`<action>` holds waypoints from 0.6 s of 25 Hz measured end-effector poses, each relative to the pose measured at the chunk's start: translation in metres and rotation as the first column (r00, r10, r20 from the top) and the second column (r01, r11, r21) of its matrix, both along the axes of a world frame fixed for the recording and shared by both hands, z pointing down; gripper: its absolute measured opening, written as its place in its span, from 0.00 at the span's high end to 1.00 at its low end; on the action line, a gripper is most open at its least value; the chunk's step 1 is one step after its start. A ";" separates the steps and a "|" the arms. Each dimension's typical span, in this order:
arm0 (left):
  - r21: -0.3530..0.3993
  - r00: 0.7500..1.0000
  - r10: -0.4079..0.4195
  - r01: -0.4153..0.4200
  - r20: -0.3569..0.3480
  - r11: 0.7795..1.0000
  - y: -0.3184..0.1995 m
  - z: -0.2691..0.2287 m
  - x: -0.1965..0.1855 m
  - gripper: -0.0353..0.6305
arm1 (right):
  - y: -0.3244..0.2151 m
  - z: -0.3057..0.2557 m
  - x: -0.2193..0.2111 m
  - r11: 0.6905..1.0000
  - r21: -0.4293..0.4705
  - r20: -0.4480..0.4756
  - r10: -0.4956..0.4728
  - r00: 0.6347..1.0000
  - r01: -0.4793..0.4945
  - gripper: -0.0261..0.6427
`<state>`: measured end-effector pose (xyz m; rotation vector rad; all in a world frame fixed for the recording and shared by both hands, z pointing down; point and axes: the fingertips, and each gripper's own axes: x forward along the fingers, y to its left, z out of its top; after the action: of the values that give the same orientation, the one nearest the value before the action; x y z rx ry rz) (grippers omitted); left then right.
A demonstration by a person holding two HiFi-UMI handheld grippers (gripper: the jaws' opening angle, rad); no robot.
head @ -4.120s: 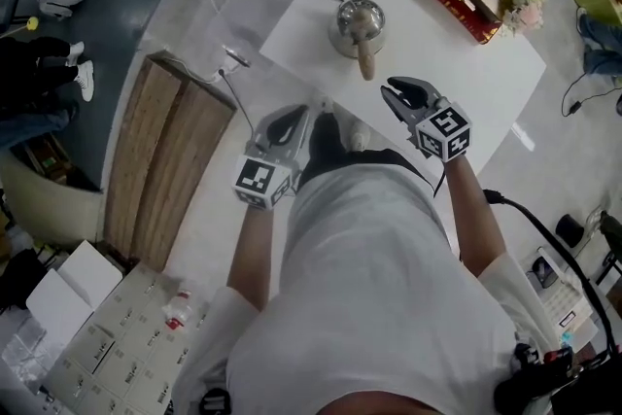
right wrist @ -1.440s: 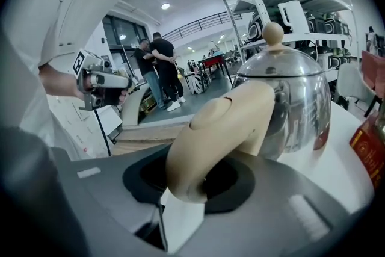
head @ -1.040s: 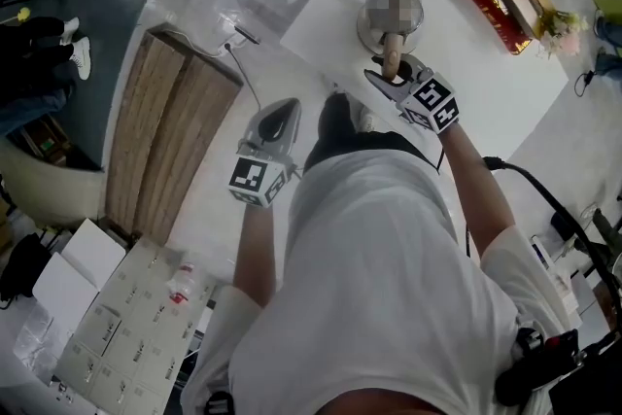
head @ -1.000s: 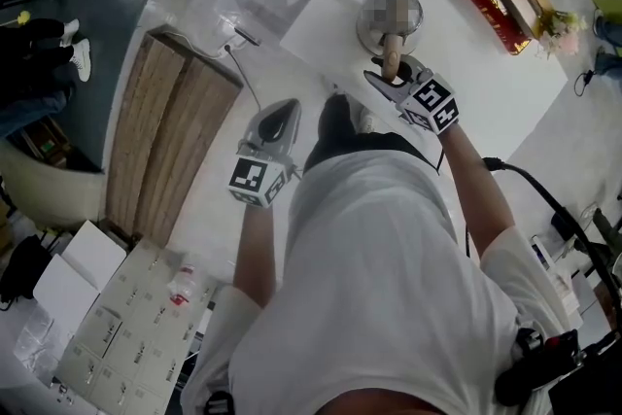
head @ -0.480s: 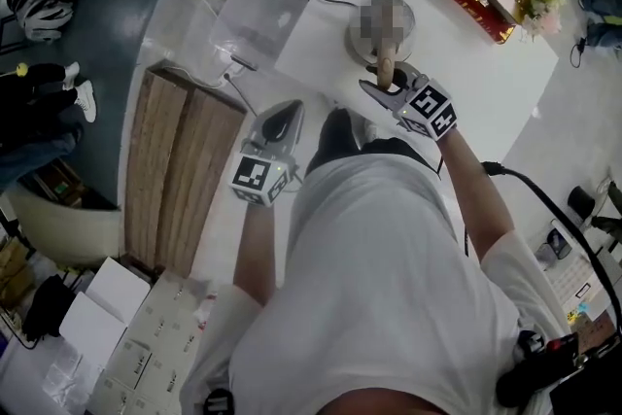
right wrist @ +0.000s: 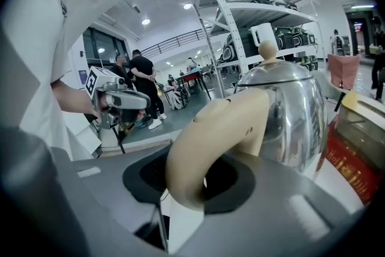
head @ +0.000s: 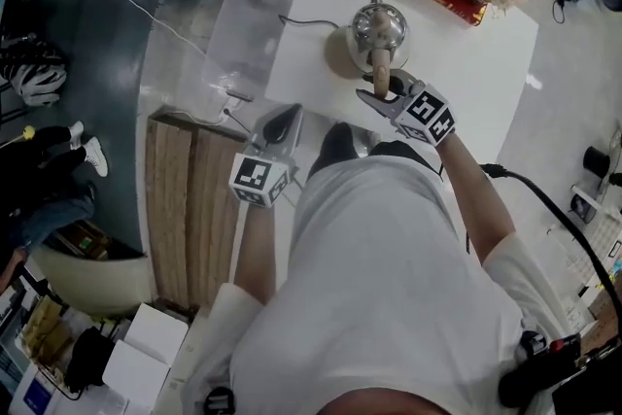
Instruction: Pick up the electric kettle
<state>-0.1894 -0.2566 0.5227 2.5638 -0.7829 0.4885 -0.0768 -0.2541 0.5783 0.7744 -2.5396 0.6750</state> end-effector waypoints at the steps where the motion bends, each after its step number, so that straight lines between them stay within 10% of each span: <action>1: 0.000 1.000 0.019 -0.019 0.002 1.000 -0.004 0.004 0.006 0.94 | -0.001 0.002 0.007 1.000 0.000 0.001 0.018 1.000 -0.018 0.78; 15: -0.004 0.961 0.275 -0.275 -0.019 0.962 -0.043 0.002 0.064 0.94 | -0.011 -0.015 0.055 0.964 0.001 0.016 0.267 0.964 -0.267 0.78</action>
<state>-0.1249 -0.2997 0.5249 2.6795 -0.4177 0.5492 -0.0219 -0.2654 0.5633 1.1305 -2.4737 0.7638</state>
